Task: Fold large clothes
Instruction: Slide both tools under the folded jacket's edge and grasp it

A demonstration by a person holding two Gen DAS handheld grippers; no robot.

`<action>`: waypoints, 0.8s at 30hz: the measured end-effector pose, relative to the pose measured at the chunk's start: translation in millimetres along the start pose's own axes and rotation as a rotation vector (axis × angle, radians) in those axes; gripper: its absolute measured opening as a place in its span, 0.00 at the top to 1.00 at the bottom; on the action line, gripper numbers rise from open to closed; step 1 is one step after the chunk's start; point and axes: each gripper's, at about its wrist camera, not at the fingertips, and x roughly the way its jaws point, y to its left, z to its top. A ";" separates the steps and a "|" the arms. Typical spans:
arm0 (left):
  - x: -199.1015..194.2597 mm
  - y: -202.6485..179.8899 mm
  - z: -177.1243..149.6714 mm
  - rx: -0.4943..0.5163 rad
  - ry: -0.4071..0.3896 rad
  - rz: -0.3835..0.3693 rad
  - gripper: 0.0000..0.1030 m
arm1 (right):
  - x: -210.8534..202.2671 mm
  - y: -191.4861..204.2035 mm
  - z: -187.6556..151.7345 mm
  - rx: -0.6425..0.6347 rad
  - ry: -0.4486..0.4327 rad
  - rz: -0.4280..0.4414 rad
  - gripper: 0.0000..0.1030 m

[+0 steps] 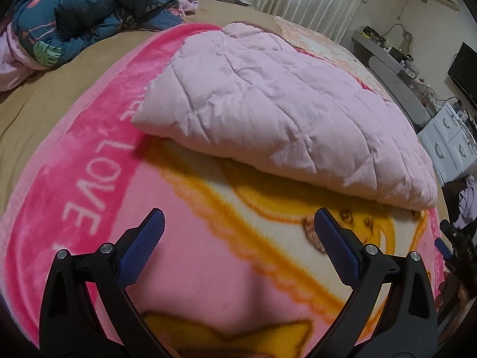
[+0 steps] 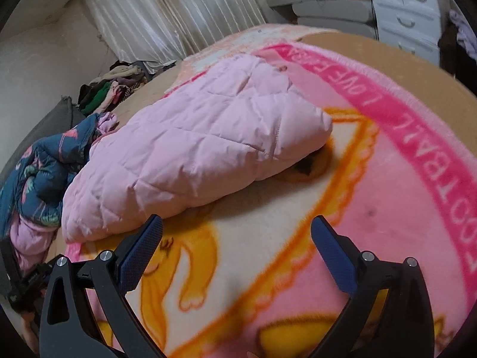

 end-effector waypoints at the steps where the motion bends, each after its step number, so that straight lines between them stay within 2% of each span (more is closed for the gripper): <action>1: 4.0 -0.3 3.9 -0.005 0.001 -0.004 0.09 | 5.4 -2.4 3.5 0.013 0.003 0.001 0.04; 4: 13.8 -0.4 14.3 -0.027 0.003 -0.019 0.09 | 20.2 -9.9 13.7 0.069 0.007 -0.001 0.04; 7: 26.4 3.2 25.1 -0.078 0.020 -0.067 0.09 | 33.1 -12.9 24.9 0.093 -0.001 -0.021 0.04; 14: 52.9 24.1 44.5 -0.252 0.039 -0.153 0.09 | 59.4 -21.6 42.3 0.171 -0.006 -0.005 0.04; 18: 65.4 34.9 51.8 -0.324 0.034 -0.169 0.09 | 72.4 -29.5 45.7 0.245 0.000 0.049 0.04; 24: 77.6 47.7 62.0 -0.443 0.009 -0.189 0.09 | 79.3 -30.8 49.0 0.256 -0.006 0.065 0.04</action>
